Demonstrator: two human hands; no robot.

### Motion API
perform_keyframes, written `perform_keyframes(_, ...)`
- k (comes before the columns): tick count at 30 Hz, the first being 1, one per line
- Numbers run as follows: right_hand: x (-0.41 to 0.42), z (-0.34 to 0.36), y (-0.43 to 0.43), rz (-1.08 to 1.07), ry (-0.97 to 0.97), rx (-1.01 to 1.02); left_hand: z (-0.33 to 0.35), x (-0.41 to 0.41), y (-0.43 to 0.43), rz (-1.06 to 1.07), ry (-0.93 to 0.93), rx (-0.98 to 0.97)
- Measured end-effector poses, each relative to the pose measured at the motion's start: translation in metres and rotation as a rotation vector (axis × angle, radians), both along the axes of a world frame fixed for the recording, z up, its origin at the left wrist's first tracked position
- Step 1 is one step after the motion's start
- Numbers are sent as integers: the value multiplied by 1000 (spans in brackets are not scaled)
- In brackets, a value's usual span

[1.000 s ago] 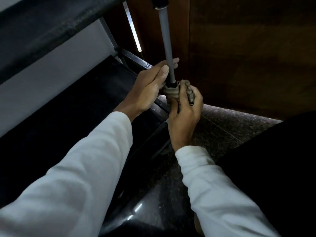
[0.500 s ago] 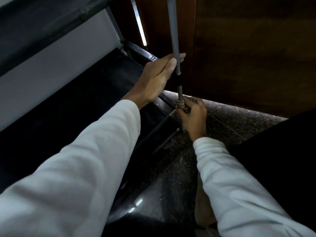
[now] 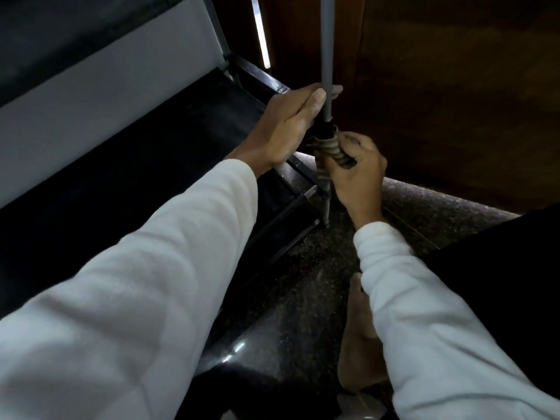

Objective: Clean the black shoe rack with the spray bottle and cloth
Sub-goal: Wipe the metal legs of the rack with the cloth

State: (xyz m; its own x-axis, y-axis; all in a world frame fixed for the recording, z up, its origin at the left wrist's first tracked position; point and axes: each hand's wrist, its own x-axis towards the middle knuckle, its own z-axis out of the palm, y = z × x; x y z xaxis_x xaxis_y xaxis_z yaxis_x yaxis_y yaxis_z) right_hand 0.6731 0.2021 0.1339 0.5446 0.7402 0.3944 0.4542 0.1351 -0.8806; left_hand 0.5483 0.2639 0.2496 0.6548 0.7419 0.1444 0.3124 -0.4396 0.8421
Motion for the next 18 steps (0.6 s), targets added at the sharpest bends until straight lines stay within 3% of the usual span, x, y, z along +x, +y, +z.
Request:
perform_keyframes(3,-16,-18,-3,-121,44,4,0,1,0,8,10,15)
perform_keyframes(5,-21,-37,-9,-155,-51,-100,0,1,0,13,19,44)
perform_keyframes(8,-19,-64,-17,-126,-75,-224,0,2,-1,15,37,91)
perform_keyframes(15,-13,-68,-11,-92,32,-252,1,1,-3,33,62,130)
perform_keyframes(18,-4,-68,-10,-27,-38,-235,2,1,-6,43,51,121)
